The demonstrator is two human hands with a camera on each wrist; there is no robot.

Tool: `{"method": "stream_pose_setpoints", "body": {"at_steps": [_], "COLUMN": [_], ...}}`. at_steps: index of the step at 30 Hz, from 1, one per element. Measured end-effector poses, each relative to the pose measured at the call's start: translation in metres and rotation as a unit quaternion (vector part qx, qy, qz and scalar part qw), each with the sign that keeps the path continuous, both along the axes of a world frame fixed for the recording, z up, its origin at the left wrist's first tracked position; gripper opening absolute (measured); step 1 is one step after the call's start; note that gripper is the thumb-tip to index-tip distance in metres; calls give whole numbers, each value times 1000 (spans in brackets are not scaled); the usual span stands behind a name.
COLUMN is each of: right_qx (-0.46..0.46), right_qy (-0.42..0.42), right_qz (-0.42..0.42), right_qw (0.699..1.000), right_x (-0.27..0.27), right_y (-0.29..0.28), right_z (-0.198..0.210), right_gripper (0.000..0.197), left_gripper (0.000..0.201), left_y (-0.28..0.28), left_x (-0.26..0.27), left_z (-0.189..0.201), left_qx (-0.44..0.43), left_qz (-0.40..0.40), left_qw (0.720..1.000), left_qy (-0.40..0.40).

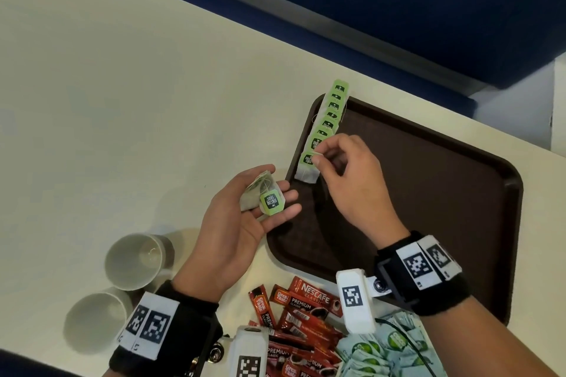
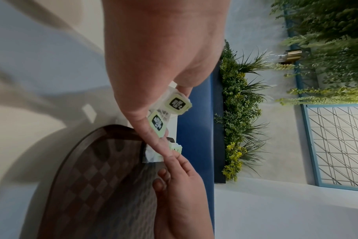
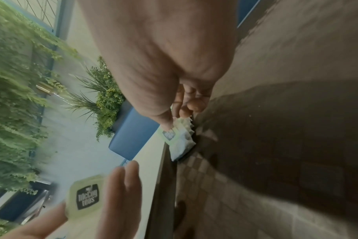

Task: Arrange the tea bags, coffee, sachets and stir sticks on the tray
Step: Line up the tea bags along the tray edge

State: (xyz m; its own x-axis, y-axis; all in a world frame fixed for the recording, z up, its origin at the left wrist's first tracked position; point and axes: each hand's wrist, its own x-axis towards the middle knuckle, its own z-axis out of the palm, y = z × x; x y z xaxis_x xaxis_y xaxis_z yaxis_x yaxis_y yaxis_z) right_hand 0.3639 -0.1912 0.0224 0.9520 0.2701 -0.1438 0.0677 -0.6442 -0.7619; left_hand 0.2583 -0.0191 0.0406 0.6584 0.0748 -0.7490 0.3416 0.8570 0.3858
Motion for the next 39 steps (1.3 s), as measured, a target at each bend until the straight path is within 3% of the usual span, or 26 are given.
{"method": "stream_pose_setpoints", "body": {"at_steps": [9, 13, 18, 21, 26, 30, 35, 39], "right_qx": [1, 26, 49, 34, -29, -6, 79, 157], "right_qy": [-26, -44, 45, 81, 73, 71, 148, 186], "right_qz": [-35, -39, 51, 79, 66, 10, -51, -73], "right_qw": [999, 998, 996, 993, 995, 997, 985, 967], "right_x": [1, -10, -34, -42, -46, -55, -67, -65], "right_y": [0, 4, 13, 14, 7, 7, 12, 12], "right_z": [-1, 17, 41, 48, 49, 53, 47, 47], "right_gripper": [18, 21, 17, 28, 40, 42, 34, 16], "left_gripper": [39, 54, 50, 54, 66, 76, 47, 39], "left_y": [1, -1, -8, -12, -17, -22, -24, -21], "left_x": [-3, -2, 0, 0, -4, -5, -4, -6], "left_z": [0, 2, 4, 5, 7, 4, 3, -1], "left_qx": [1, 4, 1, 8, 1, 19, 51, 72], "left_qz": [-1, -13, -32, -47, -37, -19, -12, -5], "left_qw": [1000, 1000, 999, 998, 998, 998, 995, 995], "left_qy": [-6, -8, -21, -30, -43, -57, -83, -66]}}
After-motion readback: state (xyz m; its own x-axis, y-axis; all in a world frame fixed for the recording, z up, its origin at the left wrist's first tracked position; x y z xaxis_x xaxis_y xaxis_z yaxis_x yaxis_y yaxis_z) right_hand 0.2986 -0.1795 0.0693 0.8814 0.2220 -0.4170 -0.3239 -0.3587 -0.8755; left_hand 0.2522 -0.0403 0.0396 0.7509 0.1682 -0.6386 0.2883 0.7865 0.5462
